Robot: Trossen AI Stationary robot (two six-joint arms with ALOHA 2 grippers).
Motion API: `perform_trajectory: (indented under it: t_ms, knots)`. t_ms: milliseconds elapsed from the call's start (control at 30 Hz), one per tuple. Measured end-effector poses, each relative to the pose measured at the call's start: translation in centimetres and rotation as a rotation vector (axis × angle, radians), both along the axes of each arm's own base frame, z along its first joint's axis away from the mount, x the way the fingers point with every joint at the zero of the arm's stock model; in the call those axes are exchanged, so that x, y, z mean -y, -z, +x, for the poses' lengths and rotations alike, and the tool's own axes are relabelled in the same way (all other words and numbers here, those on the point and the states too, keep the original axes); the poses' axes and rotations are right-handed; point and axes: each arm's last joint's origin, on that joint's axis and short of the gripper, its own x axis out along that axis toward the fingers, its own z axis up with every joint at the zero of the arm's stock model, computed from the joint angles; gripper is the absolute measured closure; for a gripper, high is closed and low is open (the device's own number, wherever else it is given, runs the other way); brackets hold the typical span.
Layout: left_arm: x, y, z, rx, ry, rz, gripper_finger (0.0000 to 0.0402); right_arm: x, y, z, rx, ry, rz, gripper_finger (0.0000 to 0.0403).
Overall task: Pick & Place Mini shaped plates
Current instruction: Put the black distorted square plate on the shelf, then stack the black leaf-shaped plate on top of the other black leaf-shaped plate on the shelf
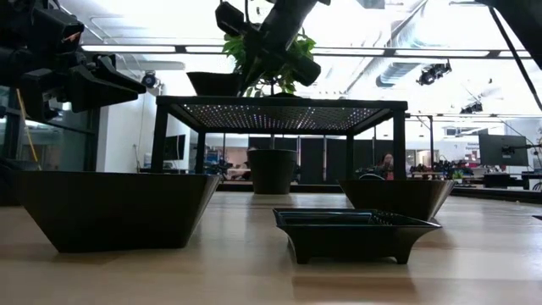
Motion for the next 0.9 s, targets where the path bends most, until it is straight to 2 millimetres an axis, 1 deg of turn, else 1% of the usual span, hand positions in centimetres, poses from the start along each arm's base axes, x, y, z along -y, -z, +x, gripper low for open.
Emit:
perform_trajectory:
  t_ms: [333, 500, 667, 767, 900]
  knots:
    - [0.0, 0.0, 0.0, 0.0, 0.0, 0.0, 0.0261, 0.3, 0.3, 0.2, 0.004, -0.009, -0.003, 0.0377]
    - [0.0, 0.0, 0.0, 0.001, 0.0, 0.0, 0.0261, 0.4, 0.5, 0.3, -0.001, -0.009, -0.016, 0.0361]
    - [0.0, 0.0, 0.0, 0.0, 0.0, 0.0, 0.0261, 0.4, 0.3, 0.2, -0.003, -0.034, -0.036, 0.0341]
    - [0.0, 0.0, 0.0, 0.0, 0.0, 0.0, 0.0261, 0.3, -0.5, -0.5, -0.015, -0.035, -0.061, 0.033]
    - [0.0, 0.0, 0.0, 0.001, 0.0, 0.0, 0.0261, 0.2, -1.3, -1.8, -0.076, -0.029, -0.09, 0.0317]
